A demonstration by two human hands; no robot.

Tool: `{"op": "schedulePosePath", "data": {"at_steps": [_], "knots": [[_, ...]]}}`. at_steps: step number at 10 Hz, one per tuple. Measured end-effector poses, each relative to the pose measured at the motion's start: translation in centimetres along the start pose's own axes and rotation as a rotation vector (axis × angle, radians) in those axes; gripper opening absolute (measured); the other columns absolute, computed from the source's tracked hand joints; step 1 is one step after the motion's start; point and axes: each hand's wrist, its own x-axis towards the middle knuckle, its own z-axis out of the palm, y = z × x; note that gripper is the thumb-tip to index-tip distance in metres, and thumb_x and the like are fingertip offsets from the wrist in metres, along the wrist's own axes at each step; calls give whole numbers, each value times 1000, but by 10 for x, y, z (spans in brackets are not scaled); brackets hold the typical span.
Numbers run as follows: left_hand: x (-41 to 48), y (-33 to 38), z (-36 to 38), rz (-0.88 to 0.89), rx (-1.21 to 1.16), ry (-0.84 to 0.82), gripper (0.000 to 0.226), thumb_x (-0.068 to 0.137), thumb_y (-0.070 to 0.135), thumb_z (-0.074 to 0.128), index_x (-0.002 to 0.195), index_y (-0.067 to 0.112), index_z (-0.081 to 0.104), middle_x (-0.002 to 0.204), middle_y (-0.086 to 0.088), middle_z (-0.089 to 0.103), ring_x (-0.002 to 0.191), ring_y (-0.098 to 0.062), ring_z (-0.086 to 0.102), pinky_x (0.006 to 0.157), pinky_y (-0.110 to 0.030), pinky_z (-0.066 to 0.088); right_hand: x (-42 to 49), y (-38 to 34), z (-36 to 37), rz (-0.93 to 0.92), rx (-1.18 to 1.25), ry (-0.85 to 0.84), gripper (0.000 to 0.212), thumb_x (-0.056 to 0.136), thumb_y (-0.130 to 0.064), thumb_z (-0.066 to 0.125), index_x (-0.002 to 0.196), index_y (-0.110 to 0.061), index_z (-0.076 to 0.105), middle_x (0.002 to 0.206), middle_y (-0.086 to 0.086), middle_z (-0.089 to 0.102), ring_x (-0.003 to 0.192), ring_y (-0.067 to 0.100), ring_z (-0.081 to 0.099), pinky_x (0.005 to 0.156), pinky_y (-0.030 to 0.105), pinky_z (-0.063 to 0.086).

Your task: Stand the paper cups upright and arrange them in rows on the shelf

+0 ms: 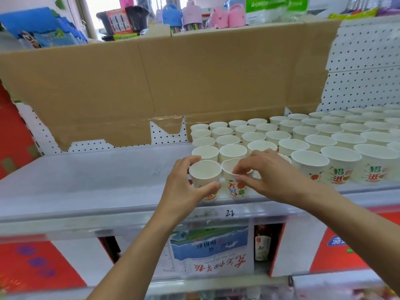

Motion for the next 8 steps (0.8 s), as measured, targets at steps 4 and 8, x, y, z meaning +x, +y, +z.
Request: {"op": "schedulePosePath", "data": {"at_steps": [4,8], "knots": [[4,-8,5,14,71,3,75,72,41,81,137,27,46,135,11,48,115,-5,45,87,-9,40,1,0,3,5,81,-14,13,92,-29,62,95,-24,74,85,-12,71,73,5,53,69,24,40],[-6,-5,5,20,70,29,90,68,66,67,143,36,27,145,18,36,128,-5,37,104,-29,36,-4,-12,0,51,-4,-4,42,93,-46,52,134,-33,51,138,-13,51,127,9,41,107,32,26]]}}
